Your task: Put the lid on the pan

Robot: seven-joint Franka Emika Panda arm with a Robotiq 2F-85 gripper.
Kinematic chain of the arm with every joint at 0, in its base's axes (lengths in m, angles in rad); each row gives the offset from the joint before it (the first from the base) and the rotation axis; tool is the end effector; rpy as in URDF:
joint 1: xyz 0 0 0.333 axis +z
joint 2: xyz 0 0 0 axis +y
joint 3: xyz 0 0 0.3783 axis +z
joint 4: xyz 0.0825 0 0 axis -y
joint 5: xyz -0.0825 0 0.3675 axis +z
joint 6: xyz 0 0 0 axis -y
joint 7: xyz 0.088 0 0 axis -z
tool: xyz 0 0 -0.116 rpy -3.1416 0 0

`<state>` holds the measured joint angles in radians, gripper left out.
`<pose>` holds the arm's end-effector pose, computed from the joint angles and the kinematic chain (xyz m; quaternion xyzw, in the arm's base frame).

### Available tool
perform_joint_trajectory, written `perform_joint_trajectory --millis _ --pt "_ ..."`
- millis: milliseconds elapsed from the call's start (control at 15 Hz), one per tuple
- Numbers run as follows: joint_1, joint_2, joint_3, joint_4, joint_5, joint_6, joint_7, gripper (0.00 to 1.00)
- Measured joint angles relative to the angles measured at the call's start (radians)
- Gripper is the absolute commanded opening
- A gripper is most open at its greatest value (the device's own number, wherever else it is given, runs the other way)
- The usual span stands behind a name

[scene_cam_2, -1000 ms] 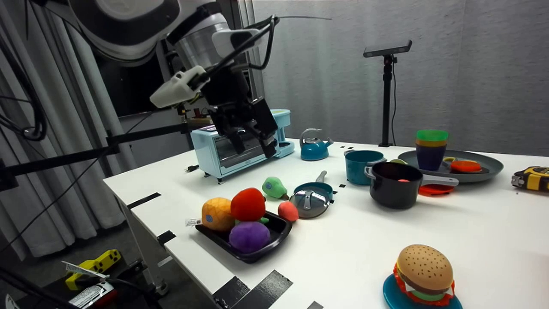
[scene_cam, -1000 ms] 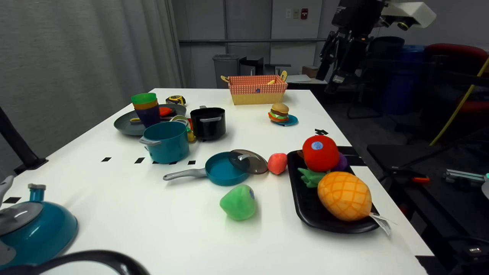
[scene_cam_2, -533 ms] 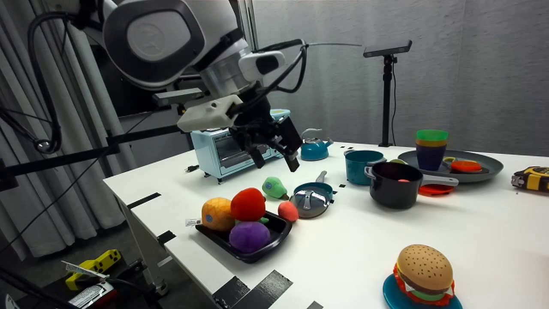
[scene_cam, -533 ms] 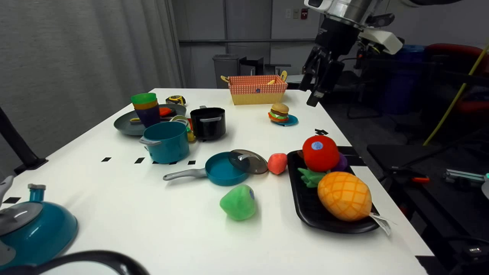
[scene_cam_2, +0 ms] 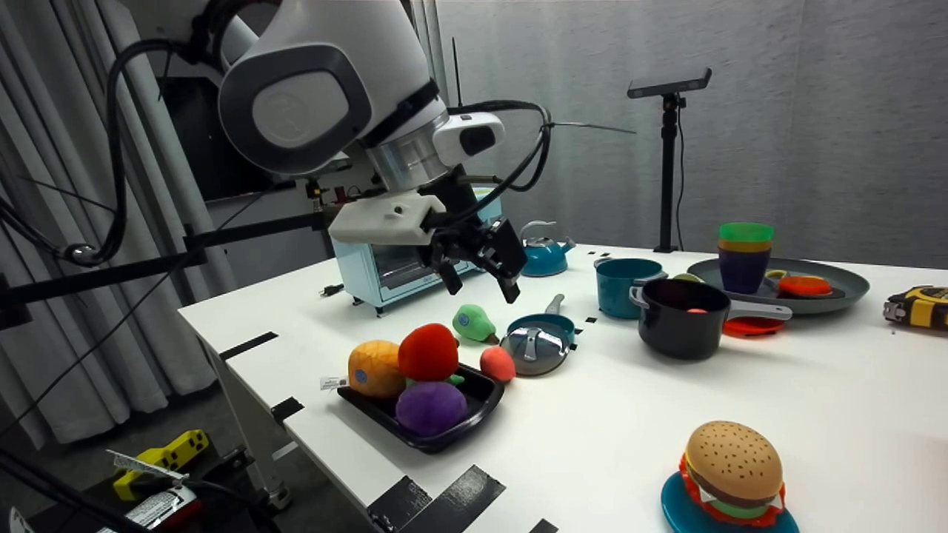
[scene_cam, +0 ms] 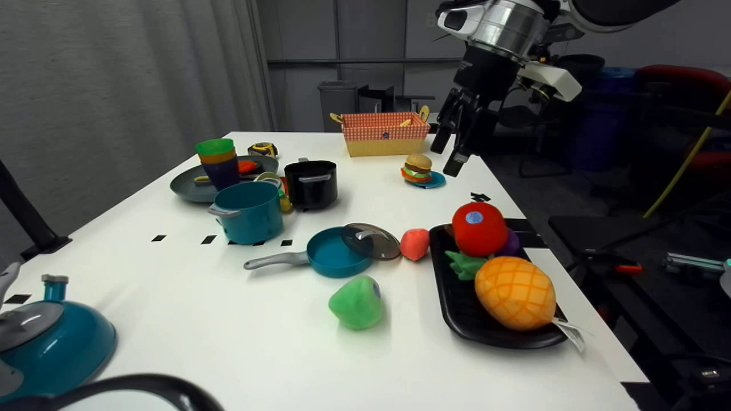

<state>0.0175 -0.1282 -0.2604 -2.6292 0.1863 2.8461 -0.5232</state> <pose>0.4254 -0.1161 0.3913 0.9828 0.0529 0.1770 0.0087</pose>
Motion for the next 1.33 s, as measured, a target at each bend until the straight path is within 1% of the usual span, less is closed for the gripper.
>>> perform_joint_trajectory --millis 467,667,867,1067,1200,1333 --pt "0.0 0.001 0.0 0.0 0.0 0.0 0.0 1.0" --pt "0.007 0.027 0.001 0.0 0.014 0.01 -0.007 1.0" --pt "0.023 0.092 0.004 0.014 0.052 0.086 -0.016 1.0" --pt "0.033 0.175 0.02 0.054 0.109 0.165 -0.041 1.0" --pt "0.032 0.23 0.042 0.092 0.155 0.197 -0.06 1.0" --pt "0.023 0.281 0.081 0.142 0.215 0.2 -0.095 1.0"
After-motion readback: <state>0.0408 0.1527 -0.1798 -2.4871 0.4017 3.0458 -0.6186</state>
